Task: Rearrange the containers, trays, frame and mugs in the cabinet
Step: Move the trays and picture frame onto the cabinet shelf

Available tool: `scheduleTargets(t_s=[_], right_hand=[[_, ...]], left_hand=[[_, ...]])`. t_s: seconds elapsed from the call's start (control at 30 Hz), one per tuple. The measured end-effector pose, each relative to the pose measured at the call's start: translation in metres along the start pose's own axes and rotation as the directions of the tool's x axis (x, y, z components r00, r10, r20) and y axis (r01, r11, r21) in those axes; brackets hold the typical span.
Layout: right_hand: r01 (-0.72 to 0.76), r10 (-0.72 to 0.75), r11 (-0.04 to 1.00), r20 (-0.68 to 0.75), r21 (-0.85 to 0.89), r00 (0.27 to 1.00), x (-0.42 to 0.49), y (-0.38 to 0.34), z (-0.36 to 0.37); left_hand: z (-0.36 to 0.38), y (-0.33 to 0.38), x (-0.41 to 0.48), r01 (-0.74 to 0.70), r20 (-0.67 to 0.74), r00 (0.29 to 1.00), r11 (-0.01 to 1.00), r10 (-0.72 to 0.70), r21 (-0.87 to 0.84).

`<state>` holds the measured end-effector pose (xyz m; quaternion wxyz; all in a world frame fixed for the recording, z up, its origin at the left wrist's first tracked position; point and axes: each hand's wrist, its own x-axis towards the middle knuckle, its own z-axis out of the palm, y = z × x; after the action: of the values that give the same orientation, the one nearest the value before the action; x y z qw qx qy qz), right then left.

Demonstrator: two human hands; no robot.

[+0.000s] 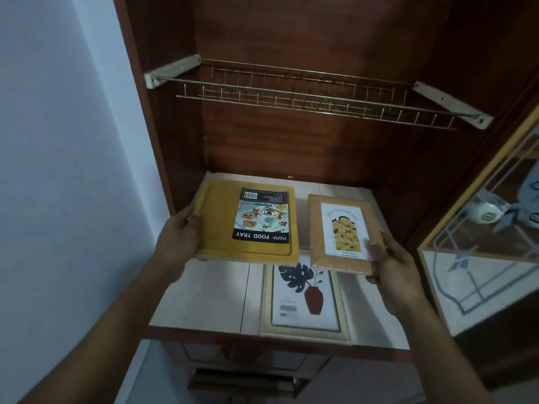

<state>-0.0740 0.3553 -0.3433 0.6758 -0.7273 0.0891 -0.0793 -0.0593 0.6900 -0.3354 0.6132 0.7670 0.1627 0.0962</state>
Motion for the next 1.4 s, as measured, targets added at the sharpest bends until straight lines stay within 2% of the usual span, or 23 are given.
scheduleTargets(t_s=[0.37,0.63,1.07,1.4], right_hand=[[-0.065,0.057,0.986,0.056,0.15,0.997,-0.05,-0.006,-0.028],[-0.034,0.029,0.988,0.036,0.153,0.999,-0.092,-0.017,-0.031],[-0.07,0.073,0.974,-0.004,0.215,0.997,-0.156,-0.013,-0.049],[-0.067,0.043,0.969,0.105,0.237,0.994,-0.191,-0.014,-0.095]], left_hand=[[-0.023,-0.01,-0.057,0.015,-0.014,1.0,0.997,-0.016,-0.078],[-0.041,-0.003,-0.09,-0.037,-0.003,0.999,0.993,0.037,-0.109],[-0.067,-0.016,-0.147,-0.022,-0.029,0.999,0.994,0.019,-0.109],[-0.051,-0.016,-0.222,-0.039,-0.059,0.998,0.988,0.031,-0.151]])
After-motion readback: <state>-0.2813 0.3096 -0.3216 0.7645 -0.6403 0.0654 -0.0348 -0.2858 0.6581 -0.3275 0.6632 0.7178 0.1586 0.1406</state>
